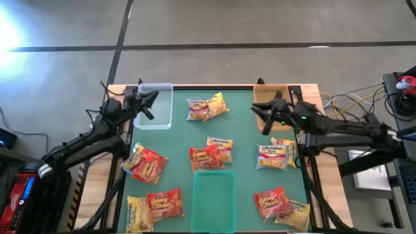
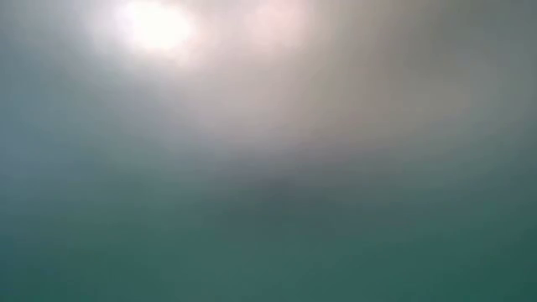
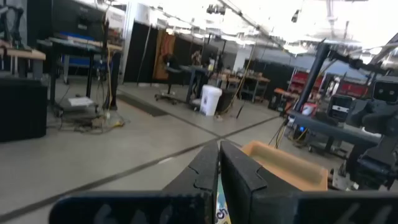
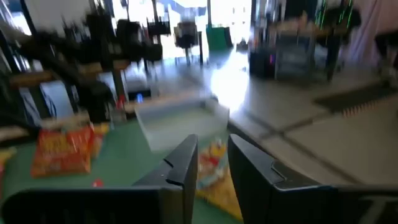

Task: Sort Maruchan noodles
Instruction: Put the blue noodle pack into the yellow bin

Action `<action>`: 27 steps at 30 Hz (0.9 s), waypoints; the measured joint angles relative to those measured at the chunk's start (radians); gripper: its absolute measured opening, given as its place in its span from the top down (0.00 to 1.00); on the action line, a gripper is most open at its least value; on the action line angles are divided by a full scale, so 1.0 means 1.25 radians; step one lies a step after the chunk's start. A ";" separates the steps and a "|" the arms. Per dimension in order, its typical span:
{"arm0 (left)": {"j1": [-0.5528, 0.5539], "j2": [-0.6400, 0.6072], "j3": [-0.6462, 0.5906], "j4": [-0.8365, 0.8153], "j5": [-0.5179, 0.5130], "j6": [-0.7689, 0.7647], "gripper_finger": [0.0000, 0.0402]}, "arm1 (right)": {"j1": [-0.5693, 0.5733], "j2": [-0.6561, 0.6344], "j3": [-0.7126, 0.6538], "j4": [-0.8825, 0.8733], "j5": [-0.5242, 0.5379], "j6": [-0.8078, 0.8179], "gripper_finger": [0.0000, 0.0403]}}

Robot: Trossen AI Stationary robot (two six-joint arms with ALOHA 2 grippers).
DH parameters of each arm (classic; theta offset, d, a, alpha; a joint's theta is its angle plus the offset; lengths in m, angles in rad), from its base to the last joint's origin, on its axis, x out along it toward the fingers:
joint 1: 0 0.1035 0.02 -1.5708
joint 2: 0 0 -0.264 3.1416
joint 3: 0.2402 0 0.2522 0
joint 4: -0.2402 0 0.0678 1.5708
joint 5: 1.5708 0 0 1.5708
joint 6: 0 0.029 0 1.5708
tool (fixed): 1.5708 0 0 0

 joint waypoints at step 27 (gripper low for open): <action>0.000 0.261 0.035 0.098 0.092 -0.024 0.80 | -0.056 0.352 0.164 -0.009 0.093 0.186 0.58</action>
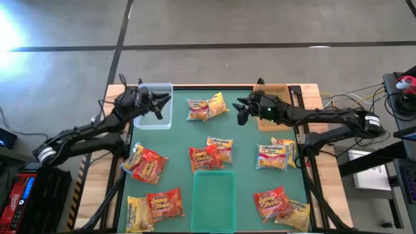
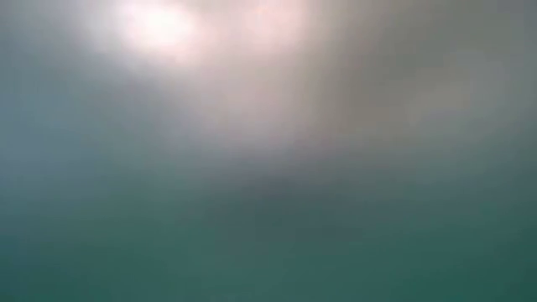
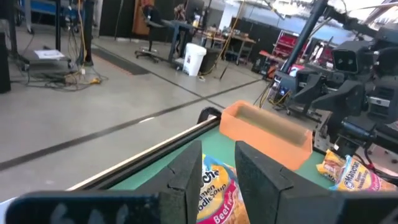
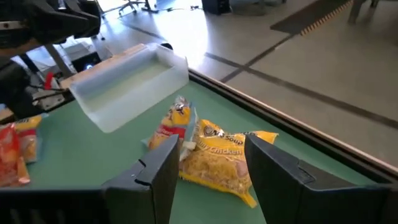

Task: Sort Maruchan noodles
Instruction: Put the blue noodle pack into the yellow bin

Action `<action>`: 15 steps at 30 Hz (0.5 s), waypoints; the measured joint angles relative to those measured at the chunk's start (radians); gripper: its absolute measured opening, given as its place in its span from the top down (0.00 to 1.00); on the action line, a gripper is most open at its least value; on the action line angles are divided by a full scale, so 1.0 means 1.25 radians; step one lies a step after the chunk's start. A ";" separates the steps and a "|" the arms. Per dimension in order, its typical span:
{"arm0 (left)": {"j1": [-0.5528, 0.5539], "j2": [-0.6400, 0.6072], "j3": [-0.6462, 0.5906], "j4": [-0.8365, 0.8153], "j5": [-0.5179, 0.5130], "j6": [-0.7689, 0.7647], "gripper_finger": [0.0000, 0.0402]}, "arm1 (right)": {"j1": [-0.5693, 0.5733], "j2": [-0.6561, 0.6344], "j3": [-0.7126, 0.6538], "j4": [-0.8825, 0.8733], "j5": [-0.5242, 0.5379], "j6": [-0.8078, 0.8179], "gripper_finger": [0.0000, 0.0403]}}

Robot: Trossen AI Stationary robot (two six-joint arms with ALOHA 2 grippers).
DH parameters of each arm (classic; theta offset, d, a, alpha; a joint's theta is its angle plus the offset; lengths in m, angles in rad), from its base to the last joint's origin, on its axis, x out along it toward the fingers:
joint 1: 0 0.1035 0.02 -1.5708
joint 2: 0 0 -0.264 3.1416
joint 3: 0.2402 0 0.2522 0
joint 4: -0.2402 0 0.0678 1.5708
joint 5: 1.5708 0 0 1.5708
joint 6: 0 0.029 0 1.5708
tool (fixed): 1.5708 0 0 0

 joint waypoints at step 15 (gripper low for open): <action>-0.017 0.266 0.101 -0.002 0.087 0.042 0.80 | -0.021 0.165 0.095 0.005 -0.064 0.003 0.57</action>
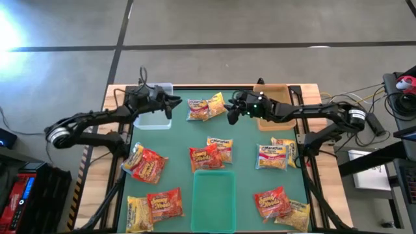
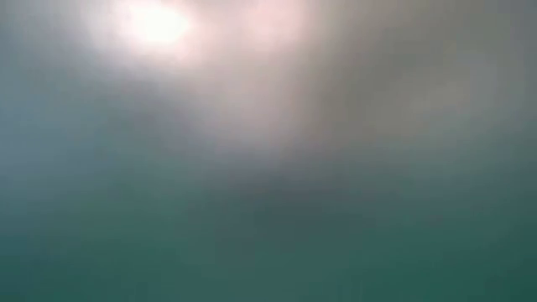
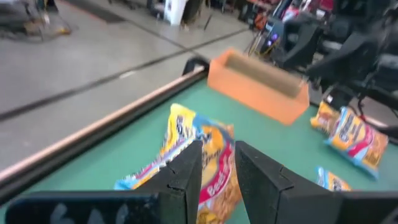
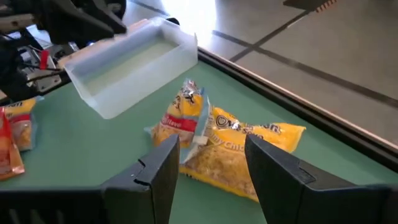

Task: Sort Maruchan noodles
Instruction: Put the blue noodle pack into the yellow bin

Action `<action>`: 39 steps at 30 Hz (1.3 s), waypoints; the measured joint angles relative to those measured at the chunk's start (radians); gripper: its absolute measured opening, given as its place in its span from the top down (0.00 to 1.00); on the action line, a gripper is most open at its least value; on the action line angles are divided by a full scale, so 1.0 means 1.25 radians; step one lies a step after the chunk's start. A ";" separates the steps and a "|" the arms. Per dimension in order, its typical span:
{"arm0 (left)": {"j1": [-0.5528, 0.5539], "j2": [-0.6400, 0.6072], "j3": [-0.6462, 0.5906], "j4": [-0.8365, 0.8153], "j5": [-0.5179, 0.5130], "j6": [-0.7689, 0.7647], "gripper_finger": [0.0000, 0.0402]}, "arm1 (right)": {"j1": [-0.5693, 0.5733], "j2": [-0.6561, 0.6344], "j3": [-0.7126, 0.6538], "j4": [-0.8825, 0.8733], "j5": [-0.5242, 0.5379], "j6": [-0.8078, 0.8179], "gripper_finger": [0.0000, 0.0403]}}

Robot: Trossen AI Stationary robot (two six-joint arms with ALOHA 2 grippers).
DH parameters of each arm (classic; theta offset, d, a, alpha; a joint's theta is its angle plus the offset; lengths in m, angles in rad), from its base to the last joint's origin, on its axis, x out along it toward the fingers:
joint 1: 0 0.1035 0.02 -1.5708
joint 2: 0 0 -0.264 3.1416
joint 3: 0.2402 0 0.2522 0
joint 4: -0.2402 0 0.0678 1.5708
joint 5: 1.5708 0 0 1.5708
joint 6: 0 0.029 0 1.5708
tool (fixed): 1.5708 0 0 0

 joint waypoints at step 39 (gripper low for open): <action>-0.087 0.357 0.104 0.004 -0.019 0.081 0.80 | -0.110 0.418 0.409 -0.285 -0.254 0.170 0.46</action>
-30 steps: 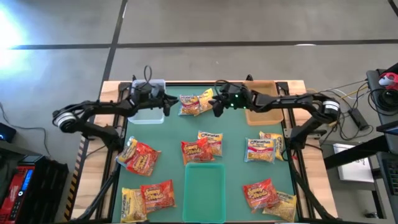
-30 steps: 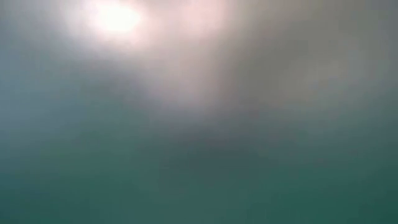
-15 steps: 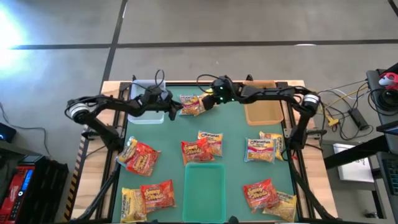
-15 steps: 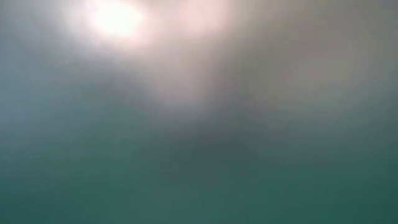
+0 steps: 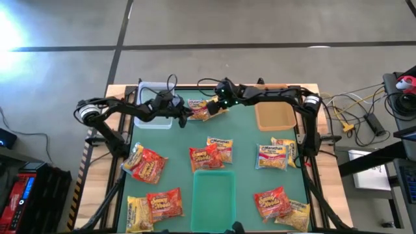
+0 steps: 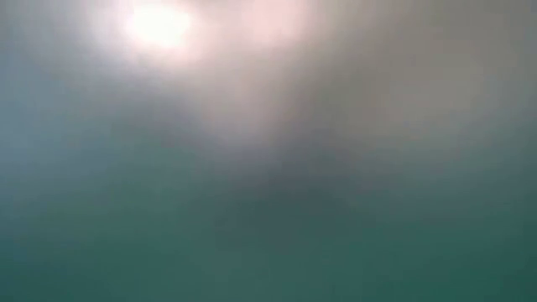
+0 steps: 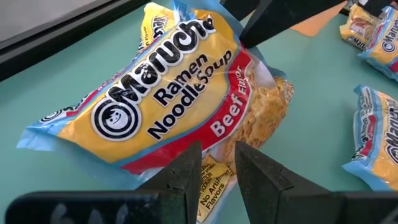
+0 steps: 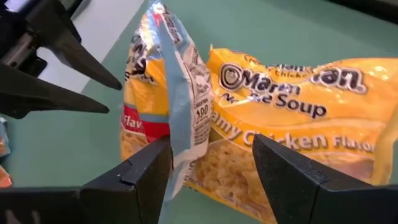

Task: Sort Maruchan noodles
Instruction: Put the blue noodle pack into the yellow bin

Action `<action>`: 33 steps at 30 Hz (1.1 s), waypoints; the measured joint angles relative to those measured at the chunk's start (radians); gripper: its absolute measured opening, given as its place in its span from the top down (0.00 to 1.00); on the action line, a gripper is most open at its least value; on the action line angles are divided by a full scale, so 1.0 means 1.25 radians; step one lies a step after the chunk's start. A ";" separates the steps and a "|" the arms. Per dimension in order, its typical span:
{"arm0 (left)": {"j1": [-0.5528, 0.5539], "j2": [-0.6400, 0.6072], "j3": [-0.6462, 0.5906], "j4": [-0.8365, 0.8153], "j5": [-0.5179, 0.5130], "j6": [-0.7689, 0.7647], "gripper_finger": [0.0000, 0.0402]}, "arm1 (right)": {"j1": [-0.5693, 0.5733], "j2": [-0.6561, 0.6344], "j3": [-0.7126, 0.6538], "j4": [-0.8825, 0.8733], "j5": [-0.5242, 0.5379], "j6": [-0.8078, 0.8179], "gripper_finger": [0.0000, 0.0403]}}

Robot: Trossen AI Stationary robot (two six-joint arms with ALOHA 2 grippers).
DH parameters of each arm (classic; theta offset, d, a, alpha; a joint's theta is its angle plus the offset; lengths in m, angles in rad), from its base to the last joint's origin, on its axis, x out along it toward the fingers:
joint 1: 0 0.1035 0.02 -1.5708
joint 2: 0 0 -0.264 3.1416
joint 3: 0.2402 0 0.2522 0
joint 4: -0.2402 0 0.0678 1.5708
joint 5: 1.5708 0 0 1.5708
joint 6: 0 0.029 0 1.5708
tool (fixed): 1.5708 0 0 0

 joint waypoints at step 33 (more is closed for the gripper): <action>-0.055 -0.022 0.001 -0.067 -0.139 -0.008 0.80 | 0.017 0.087 0.000 0.193 -0.021 0.007 0.47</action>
